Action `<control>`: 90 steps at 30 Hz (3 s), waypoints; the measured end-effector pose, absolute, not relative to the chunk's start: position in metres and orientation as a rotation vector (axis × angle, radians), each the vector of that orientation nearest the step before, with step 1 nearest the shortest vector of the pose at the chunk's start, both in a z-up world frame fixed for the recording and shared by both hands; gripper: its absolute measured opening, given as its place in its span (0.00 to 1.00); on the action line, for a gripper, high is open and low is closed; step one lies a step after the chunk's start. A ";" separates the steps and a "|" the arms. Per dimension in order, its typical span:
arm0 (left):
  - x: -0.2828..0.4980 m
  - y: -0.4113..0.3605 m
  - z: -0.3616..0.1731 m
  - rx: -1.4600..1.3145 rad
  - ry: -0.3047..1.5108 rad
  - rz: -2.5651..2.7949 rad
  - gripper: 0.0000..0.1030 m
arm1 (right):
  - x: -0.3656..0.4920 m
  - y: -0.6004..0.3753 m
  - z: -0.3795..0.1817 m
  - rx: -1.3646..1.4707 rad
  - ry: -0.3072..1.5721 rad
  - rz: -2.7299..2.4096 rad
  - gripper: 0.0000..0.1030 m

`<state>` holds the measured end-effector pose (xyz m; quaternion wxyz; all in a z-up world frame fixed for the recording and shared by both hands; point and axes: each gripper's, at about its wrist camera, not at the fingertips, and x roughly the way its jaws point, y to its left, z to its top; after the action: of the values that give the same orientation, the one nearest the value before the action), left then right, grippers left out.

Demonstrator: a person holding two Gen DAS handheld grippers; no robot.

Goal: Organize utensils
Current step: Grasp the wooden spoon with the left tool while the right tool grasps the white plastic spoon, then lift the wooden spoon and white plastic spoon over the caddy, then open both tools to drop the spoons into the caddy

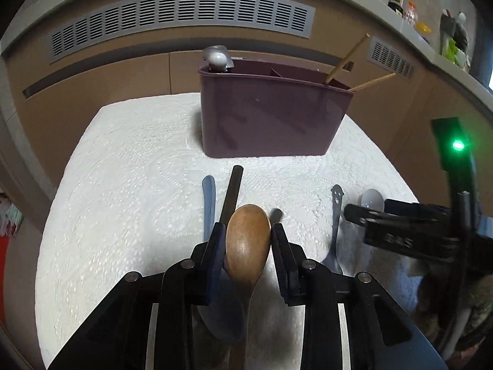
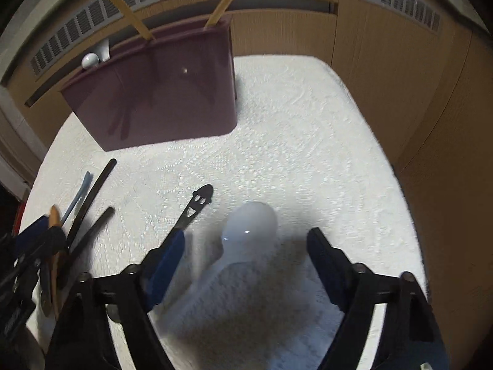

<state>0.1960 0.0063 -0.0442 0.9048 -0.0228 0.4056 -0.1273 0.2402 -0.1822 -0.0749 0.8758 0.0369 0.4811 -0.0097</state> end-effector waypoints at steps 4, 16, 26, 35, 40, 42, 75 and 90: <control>0.192 0.019 -0.041 -0.067 0.828 -0.257 0.30 | 0.246 -0.170 -0.077 0.045 0.990 -0.027 0.60; 0.179 0.024 -0.033 -0.107 0.810 -0.274 0.30 | 0.214 -0.152 -0.064 -0.107 0.861 0.207 0.08; 0.175 0.021 -0.036 -0.111 0.822 -0.252 0.30 | 0.216 -0.162 -0.062 -0.009 0.905 0.174 0.59; 0.173 0.024 -0.035 -0.118 0.814 -0.244 0.31 | 0.239 -0.130 -0.079 -0.041 0.966 0.093 0.42; 0.169 0.023 -0.033 -0.129 0.807 -0.245 0.30 | 0.223 -0.133 -0.065 -0.103 0.877 0.122 0.31; 0.165 0.024 -0.029 -0.136 0.797 -0.252 0.30 | 0.211 -0.140 -0.052 -0.117 0.817 0.130 0.31; 0.274 0.021 0.182 -0.152 0.332 -0.343 0.30 | 0.232 -0.165 0.191 -0.067 0.122 0.234 0.31; 0.331 0.017 0.123 -0.196 0.440 -0.333 0.30 | 0.318 -0.158 0.127 -0.034 0.242 0.151 0.31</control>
<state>0.3307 0.0173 0.1227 0.9575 -0.0967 0.2167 -0.1642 0.3183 -0.1576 0.1274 0.9897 -0.0170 0.1205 0.0753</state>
